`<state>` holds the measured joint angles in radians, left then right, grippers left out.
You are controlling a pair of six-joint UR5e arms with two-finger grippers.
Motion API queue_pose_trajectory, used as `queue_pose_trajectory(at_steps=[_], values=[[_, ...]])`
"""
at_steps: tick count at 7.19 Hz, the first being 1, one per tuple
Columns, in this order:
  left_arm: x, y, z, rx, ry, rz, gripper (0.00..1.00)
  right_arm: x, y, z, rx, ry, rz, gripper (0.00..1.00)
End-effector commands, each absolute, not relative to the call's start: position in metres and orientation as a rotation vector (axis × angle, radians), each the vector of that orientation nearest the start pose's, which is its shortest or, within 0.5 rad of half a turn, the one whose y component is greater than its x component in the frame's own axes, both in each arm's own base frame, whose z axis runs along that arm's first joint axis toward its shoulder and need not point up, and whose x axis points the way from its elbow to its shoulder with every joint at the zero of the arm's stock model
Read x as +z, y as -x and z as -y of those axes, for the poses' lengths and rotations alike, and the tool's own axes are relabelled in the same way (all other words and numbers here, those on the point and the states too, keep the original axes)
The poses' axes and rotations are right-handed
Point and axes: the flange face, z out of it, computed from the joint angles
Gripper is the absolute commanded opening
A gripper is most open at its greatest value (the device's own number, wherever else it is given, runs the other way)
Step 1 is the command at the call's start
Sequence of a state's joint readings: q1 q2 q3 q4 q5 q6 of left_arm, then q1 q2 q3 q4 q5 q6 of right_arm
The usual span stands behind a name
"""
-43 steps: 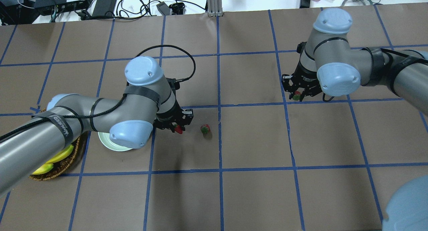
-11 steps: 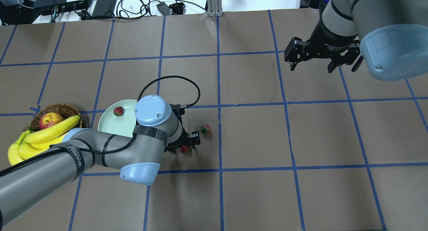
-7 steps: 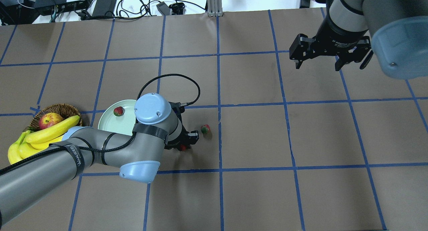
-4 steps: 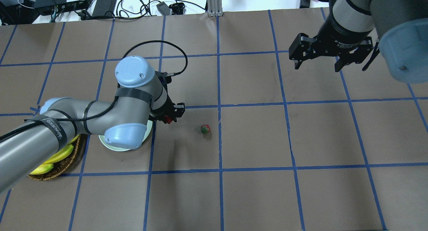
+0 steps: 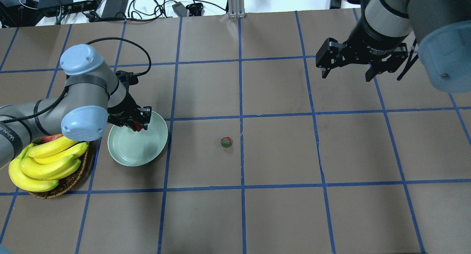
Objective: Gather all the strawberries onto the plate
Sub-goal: 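Carry the strawberry over the plate and open the left gripper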
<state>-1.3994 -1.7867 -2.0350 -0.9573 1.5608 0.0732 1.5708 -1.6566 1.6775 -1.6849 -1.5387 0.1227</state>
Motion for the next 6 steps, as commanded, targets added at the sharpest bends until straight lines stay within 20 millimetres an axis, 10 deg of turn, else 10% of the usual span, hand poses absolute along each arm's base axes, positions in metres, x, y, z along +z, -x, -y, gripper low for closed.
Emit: queue_pose_trajectory(at_steps=[1,3,6], values=[[0.221,0.048,0.498,0.108,0.216,-3.157,1.0,0.485,-0.136,0.463,-0.114,-0.189,-3.102,1.0],[0.227,0.075,0.497,0.079,0.257,-3.154,1.0,0.482,-0.133,0.462,-0.106,-0.181,-3.137,1.0],[0.249,0.193,0.498,0.013,0.553,-3.184,1.0,0.48,-0.127,0.461,-0.091,-0.074,-3.2,1.0]])
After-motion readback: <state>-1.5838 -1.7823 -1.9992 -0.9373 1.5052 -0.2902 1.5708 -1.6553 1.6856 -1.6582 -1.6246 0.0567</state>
